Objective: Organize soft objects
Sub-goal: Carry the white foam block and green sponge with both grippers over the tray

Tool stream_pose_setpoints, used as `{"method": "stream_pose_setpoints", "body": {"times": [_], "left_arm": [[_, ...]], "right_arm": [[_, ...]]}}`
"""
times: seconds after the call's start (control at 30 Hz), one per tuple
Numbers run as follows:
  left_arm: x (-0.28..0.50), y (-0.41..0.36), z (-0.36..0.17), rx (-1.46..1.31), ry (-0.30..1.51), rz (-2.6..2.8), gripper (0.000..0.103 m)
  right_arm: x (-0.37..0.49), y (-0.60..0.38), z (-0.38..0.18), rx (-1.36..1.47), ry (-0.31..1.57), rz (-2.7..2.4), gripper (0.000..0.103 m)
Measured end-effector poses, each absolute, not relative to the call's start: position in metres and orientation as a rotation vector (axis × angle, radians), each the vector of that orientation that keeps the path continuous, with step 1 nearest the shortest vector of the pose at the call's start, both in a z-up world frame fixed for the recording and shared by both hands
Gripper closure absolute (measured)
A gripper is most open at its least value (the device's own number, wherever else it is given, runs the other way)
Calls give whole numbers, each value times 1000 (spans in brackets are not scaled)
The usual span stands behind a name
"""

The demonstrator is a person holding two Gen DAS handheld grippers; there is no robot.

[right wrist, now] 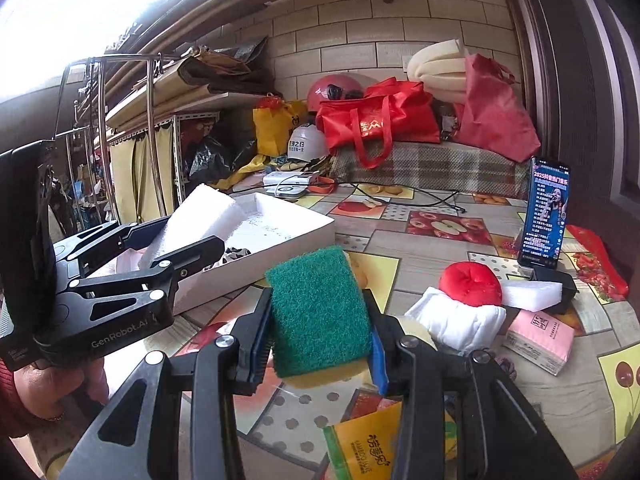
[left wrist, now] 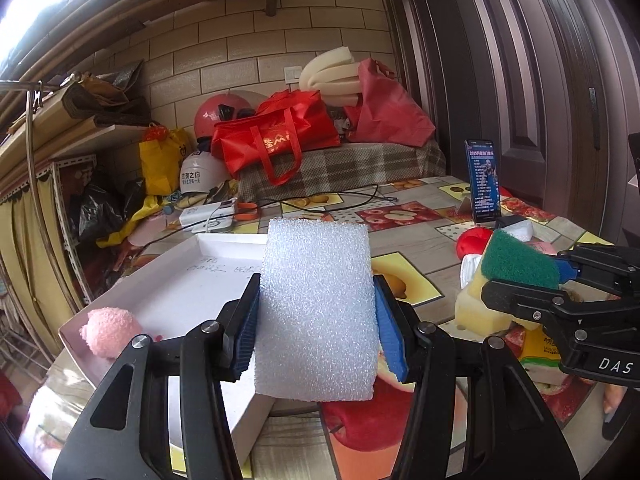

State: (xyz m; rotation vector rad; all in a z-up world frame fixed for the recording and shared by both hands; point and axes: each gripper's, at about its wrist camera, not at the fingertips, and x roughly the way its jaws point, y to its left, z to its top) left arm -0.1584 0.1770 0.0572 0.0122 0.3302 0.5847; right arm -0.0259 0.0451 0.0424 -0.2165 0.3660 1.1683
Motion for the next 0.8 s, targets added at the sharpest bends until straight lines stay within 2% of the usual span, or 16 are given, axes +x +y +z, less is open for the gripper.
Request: {"method": "stream_pose_setpoints", "body": {"times": [0.4,0.8], "left_arm": [[-207,281,50,-115,350,831,50],[-203,323,49,-184,352,864,50]], "right_arm": [[-52,111,42,-266,347,1216,62],[-66,170,41,-320,341,1213,62]]}}
